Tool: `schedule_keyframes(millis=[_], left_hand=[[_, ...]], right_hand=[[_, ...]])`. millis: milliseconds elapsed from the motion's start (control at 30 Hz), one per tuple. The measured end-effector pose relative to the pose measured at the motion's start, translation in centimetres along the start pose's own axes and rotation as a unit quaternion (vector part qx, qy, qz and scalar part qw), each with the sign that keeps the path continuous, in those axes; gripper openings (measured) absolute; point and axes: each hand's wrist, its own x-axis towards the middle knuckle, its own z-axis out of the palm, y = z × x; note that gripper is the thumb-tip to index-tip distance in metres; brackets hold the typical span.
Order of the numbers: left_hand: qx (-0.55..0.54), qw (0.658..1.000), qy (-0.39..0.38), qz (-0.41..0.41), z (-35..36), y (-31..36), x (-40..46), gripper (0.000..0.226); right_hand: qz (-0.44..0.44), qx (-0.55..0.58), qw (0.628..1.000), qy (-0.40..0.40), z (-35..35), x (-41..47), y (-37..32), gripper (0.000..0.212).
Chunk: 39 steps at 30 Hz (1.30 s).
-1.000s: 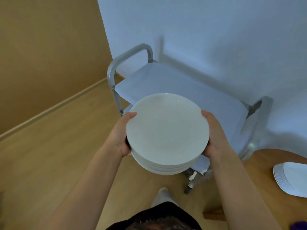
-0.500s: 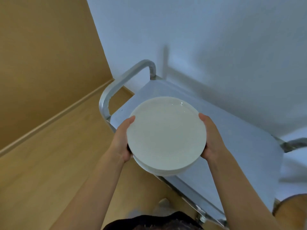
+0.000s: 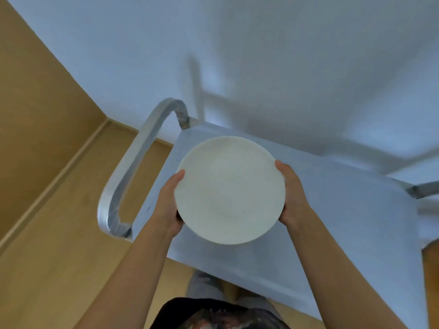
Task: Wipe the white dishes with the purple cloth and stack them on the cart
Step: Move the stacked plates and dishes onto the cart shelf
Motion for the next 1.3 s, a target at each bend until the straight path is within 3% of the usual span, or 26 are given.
schedule_keyframes(millis=[500, 867, 1000, 1067, 1167, 1233, 1300], left_hand=[[0.044, 0.997, -0.028, -0.061, -1.2, 0.8, 5.6, 0.030], [0.089, 0.992, -0.051, -0.075, -1.2, 1.0, 5.3, 0.031], [0.145, 0.987, 0.020, -0.068, -0.4, 2.2, 4.9, 0.016], [0.261, 0.962, 0.073, 0.015, 0.0, 2.7, 4.8, 0.022], [0.465, 0.869, 0.078, 0.153, 0.8, 3.2, 3.9, 0.049], [0.547, 0.802, 0.050, 0.234, 2.0, 2.8, 2.8, 0.052], [0.616, 0.730, -0.002, 0.297, 3.8, 1.7, 1.8, 0.053]], right_hand=[[0.042, 0.078, 0.992, 0.088, 0.3, 3.2, 3.5, 0.031], [0.032, 0.114, 0.989, 0.088, -0.3, 2.8, 4.8, 0.034], [0.034, 0.047, 0.995, 0.081, -0.5, 2.3, 4.7, 0.038], [0.047, -0.005, 0.994, 0.099, -0.8, 1.9, 4.5, 0.043], [0.039, -0.128, 0.973, 0.189, -1.9, 0.9, 4.3, 0.046], [-0.006, -0.251, 0.944, 0.213, -3.3, -0.5, 4.4, 0.043], [-0.033, -0.410, 0.888, 0.206, -5.2, -2.6, 4.3, 0.037]])
